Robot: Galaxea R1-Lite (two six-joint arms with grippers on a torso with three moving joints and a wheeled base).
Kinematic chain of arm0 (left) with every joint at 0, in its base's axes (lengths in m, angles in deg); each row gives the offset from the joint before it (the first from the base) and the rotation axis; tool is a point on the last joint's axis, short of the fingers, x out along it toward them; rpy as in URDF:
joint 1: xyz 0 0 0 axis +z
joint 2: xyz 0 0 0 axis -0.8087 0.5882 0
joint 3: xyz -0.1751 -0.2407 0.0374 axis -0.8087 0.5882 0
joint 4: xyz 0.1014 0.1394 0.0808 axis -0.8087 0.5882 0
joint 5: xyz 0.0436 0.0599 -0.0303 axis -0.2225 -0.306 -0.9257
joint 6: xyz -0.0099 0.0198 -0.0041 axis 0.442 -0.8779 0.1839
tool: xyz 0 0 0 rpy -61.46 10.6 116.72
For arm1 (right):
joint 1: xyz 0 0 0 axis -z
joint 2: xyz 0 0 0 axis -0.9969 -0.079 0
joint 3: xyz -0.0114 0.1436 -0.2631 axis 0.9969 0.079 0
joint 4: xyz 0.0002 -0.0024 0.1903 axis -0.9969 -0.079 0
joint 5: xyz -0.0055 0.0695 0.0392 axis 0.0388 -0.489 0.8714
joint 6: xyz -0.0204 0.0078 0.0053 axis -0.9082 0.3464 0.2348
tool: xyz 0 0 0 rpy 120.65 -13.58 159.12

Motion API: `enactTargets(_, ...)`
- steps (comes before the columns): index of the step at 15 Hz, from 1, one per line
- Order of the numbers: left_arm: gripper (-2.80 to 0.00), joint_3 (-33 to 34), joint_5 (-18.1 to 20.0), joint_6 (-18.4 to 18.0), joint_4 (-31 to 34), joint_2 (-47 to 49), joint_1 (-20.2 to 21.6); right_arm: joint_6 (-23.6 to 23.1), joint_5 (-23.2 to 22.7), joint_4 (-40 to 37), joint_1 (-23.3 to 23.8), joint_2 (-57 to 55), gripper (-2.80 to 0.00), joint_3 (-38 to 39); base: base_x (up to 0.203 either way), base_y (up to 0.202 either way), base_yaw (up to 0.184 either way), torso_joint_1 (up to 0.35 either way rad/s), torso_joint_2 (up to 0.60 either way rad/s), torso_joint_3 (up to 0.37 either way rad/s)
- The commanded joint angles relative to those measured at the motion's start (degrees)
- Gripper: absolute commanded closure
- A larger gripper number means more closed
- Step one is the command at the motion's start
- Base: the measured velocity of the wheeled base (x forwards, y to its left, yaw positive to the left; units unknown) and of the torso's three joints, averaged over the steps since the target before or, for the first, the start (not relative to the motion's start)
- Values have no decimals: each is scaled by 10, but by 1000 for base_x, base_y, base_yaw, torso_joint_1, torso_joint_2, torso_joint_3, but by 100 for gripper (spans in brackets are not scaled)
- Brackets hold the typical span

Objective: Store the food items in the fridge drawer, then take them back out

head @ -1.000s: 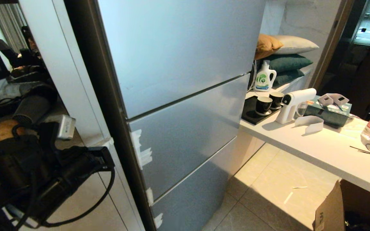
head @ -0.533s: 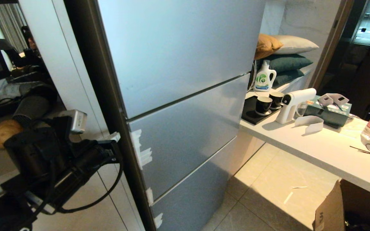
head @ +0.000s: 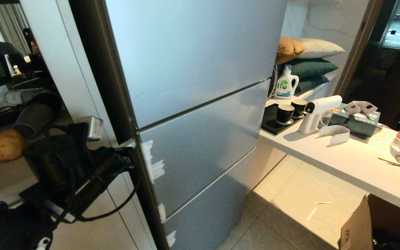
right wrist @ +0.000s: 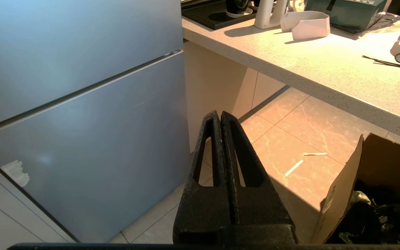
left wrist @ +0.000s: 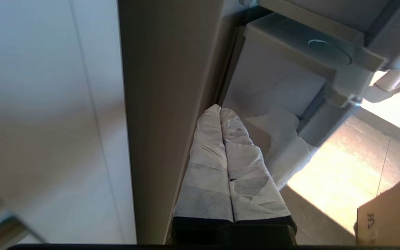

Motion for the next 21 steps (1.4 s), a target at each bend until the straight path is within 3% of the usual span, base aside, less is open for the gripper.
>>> enactTargets(1, 0, 4, -1, 1, -26, 25, -2, 0, 0, 0, 0, -1, 0, 0, 0, 0, 0, 0, 0, 0)
enactTargets(7, 0, 27, 22, 37, -74, 22, -47, 0, 0, 0, 0, -1, 0, 0, 0, 0, 0, 0, 0, 0)
enactTargets(12, 0, 68, 43, 45, -113, 27, -82, 0, -1, 0, 0, -1, 0, 0, 0, 0, 0, 0, 0, 0)
enactTargets(17, 0, 90, 73, 54, -117, 24, -93, 0, 0, 0, 0, -1, 0, 0, 0, 0, 0, 0, 0, 0)
enactTargets(21, 0, 123, 82, 54, -127, 16, -125, 0, 0, 0, 0, -1, 0, 0, 0, 0, 0, 0, 0, 0)
